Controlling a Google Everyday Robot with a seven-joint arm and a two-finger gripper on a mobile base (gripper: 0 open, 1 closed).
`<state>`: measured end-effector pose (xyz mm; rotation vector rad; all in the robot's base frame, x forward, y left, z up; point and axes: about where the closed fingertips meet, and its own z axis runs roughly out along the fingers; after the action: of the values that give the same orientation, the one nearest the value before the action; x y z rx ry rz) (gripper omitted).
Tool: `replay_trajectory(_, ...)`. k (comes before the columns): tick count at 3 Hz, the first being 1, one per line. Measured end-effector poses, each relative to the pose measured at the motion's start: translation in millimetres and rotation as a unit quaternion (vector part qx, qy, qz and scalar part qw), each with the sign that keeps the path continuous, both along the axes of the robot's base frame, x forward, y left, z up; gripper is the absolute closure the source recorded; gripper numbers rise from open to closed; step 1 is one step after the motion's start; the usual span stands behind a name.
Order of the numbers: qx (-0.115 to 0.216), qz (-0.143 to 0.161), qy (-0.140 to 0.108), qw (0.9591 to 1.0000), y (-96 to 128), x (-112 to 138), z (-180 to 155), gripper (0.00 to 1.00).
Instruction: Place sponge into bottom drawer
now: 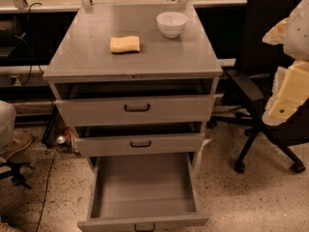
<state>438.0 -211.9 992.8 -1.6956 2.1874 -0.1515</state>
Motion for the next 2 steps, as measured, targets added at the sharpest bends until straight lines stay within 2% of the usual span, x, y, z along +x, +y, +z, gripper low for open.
replay_trajectory(1,0.004,-0.003,-0.008,1.0,2,2,2,0.0)
replay_trajectory(2,0.052,-0.024,-0.031,0.9979,12,30,-3,0.0)
